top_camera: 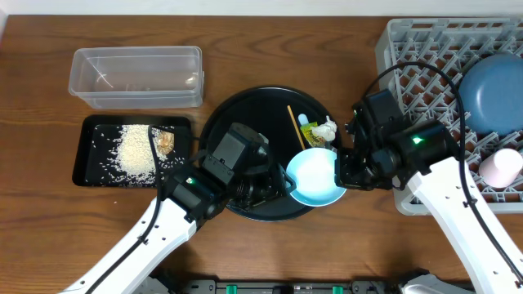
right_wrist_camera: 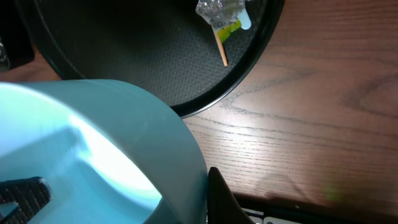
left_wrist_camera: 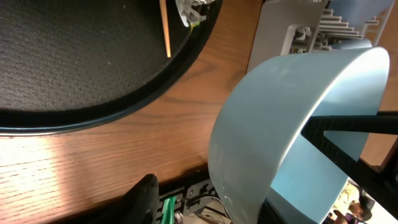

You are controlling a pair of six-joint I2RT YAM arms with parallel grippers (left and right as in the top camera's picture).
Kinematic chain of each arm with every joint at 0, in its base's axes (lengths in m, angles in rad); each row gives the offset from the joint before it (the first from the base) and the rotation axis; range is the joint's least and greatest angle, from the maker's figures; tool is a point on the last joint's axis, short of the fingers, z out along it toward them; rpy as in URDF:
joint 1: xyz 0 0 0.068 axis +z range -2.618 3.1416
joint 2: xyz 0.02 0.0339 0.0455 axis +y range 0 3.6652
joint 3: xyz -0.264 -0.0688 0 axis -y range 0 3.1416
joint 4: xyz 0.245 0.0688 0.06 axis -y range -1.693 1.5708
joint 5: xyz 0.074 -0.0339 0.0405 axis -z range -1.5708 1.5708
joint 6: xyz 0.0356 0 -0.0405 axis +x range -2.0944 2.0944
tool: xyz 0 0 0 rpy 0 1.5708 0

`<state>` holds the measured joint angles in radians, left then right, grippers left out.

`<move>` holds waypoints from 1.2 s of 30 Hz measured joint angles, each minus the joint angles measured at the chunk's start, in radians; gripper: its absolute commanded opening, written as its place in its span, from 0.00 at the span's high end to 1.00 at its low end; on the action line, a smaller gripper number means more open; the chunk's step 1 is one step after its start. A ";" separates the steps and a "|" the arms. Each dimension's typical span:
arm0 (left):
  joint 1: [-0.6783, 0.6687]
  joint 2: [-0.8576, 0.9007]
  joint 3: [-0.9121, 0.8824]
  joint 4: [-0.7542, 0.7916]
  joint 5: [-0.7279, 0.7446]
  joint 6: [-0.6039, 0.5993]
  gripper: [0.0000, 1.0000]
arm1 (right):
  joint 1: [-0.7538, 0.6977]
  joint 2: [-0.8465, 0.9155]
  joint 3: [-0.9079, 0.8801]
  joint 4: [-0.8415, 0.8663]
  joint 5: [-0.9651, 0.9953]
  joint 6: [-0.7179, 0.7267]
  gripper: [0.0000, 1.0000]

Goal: Sort waste into correct bins and load items into the dishwasher rack
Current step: 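Grasp the blue bowl rim with the right gripper, left still holding, then carry the blue bowl with the right gripper and set it in the rack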

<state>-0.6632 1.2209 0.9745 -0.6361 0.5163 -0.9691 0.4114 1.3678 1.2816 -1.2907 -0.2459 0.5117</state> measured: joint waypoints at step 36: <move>0.166 -0.287 -0.003 -0.432 -0.075 0.138 0.02 | -0.407 0.000 0.228 -0.101 0.431 -0.020 0.92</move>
<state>-0.4973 0.9337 0.9710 -1.0679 0.4416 -0.8314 0.0048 1.3678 1.5097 -1.3918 0.1848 0.4919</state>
